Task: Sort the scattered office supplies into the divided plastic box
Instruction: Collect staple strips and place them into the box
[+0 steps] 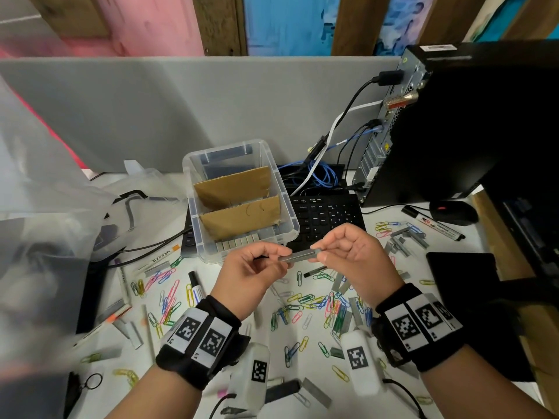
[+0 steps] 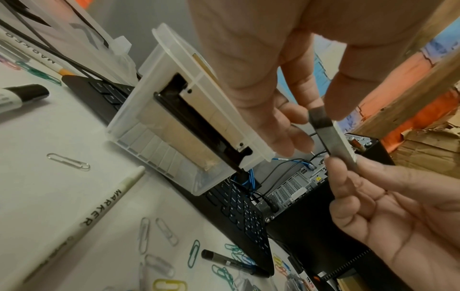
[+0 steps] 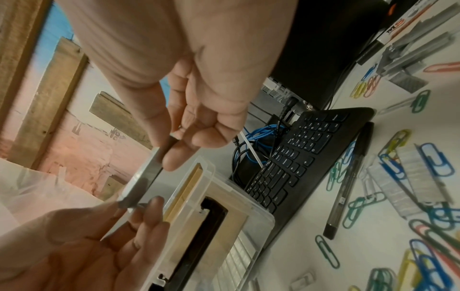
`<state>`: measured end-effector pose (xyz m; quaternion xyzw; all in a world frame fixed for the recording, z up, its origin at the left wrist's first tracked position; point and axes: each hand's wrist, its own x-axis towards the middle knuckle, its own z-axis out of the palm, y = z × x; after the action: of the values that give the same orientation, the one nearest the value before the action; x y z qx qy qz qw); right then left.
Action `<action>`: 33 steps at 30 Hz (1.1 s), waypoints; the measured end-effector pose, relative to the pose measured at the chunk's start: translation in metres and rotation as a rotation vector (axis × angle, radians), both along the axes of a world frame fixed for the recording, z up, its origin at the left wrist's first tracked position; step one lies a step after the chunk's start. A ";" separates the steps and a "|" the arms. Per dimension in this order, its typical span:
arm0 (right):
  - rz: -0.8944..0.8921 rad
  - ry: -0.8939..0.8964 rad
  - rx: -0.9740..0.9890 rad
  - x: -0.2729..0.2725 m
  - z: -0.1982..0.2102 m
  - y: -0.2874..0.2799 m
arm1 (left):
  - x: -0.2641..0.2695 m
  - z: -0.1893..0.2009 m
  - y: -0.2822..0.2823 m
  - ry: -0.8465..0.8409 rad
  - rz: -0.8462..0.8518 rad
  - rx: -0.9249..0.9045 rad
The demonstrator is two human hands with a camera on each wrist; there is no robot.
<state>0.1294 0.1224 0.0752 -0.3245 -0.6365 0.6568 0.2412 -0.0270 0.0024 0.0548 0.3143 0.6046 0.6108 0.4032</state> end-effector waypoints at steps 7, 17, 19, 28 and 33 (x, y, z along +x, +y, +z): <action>-0.058 0.032 -0.014 -0.003 -0.004 -0.002 | 0.001 0.000 0.001 -0.013 -0.016 0.033; -0.067 0.054 0.026 -0.007 -0.009 -0.005 | 0.010 0.002 0.004 -0.002 -0.063 0.025; -0.062 0.052 0.032 -0.007 -0.009 -0.005 | 0.011 0.001 0.004 0.026 -0.072 0.007; -0.092 0.067 0.100 -0.014 -0.010 -0.008 | 0.006 0.000 0.009 0.074 -0.062 -0.021; -0.030 -0.072 0.207 -0.018 -0.016 -0.014 | 0.005 0.000 0.014 0.018 0.000 -0.061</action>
<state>0.1111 0.1089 0.0589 -0.3306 -0.7042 0.5719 0.2604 -0.0223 0.0165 0.0544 0.3071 0.6266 0.5893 0.4072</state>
